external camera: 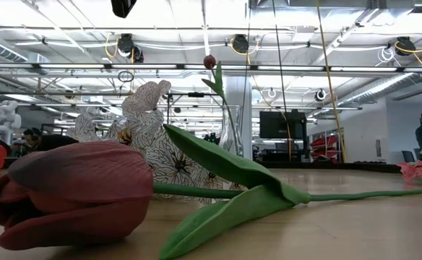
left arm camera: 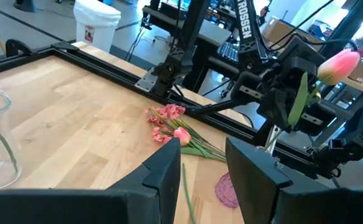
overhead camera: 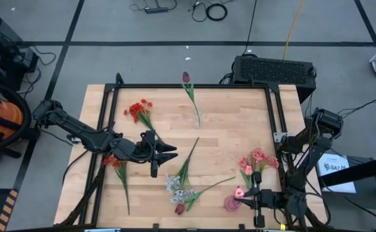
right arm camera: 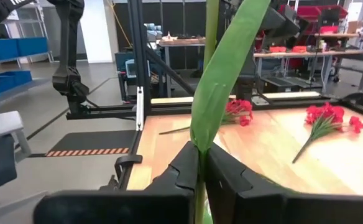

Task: Sort flowers into vase by color
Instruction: Put the left pink flower into the purple vase

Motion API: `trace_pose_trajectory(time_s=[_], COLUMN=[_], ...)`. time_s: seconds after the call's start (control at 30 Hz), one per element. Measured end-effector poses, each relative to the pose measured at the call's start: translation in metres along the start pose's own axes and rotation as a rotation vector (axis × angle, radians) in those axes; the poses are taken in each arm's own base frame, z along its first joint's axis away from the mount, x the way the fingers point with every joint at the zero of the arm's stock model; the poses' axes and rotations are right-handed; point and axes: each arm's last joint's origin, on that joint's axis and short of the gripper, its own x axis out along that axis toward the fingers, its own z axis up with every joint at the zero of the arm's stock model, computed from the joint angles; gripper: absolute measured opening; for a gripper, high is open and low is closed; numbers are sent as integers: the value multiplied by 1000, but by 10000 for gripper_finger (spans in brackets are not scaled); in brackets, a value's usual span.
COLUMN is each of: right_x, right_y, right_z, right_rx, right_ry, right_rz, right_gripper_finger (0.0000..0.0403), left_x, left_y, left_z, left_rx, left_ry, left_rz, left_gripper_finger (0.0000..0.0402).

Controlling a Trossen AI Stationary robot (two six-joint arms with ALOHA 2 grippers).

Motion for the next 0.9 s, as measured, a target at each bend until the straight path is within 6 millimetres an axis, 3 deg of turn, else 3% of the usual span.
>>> trace_pose_trajectory(time_s=[0.53,0.9], right_x=[0,-4], right_y=[1,-5], right_z=[-3,6], right_rx=[86,103], right_ry=[11,56], right_rz=[14,62], right_gripper_finger=[16,16], left_x=[0,0], left_y=[0,0], left_z=[0,0], left_rx=[-6,-6], left_ry=[0,-1], left_rz=[0,0], left_gripper_finger=[134,134])
